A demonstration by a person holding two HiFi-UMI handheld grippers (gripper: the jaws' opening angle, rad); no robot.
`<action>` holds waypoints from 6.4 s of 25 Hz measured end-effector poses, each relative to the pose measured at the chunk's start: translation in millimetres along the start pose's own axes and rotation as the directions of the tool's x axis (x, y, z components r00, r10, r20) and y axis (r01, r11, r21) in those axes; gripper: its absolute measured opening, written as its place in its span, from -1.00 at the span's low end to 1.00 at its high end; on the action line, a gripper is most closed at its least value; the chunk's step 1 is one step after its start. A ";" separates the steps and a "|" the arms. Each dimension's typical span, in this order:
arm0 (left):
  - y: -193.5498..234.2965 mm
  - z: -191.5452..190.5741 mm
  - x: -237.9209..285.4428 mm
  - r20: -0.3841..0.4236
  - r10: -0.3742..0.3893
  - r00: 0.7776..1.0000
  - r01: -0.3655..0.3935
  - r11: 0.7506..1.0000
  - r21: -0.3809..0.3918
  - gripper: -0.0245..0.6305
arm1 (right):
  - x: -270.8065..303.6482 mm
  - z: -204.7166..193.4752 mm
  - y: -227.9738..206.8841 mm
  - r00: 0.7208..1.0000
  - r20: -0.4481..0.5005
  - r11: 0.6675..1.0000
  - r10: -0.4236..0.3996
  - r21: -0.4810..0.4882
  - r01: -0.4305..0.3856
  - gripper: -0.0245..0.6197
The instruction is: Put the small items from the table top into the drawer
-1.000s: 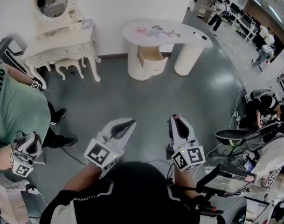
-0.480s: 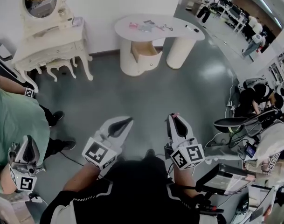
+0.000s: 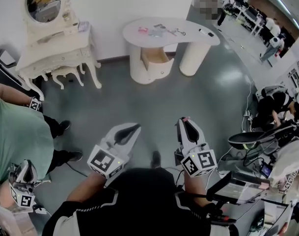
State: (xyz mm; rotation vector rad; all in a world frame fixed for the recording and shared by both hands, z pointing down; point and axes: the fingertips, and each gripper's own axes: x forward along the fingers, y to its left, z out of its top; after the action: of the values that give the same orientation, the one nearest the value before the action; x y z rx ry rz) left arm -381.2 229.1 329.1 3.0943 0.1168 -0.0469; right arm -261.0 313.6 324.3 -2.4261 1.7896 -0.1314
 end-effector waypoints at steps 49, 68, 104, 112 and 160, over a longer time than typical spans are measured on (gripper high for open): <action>139.0 10.6 246.0 0.003 0.136 0.991 -0.136 0.991 0.010 -0.93 | 197.0 31.9 -194.7 0.981 0.022 0.981 0.193 0.013 -0.193 -0.80; 256.7 9.6 250.3 0.013 0.037 0.999 -0.037 0.999 -0.023 -0.93 | 298.1 36.3 -173.7 0.996 -0.017 0.996 0.082 -0.025 -0.083 -0.81; 370.3 9.1 398.7 -0.052 0.096 0.994 -0.095 0.995 0.023 -0.93 | 457.2 56.2 -287.6 0.988 0.019 0.986 0.155 -0.060 -0.154 -0.80; 394.2 15.2 440.9 -0.026 0.177 0.984 -0.176 0.984 0.019 -0.93 | 487.8 57.2 -330.7 0.978 0.012 0.978 0.206 -0.017 -0.206 -0.80; 526.1 4.6 485.0 -0.035 0.085 0.996 -0.085 0.996 -0.013 -0.93 | 622.7 53.6 -343.9 0.988 -0.049 0.989 0.145 -0.017 -0.146 -0.80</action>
State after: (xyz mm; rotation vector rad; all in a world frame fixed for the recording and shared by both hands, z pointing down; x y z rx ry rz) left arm 142.1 -259.1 331.9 3.0827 -0.0134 0.0104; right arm 255.6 -178.4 320.9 -2.3147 1.9900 -0.1591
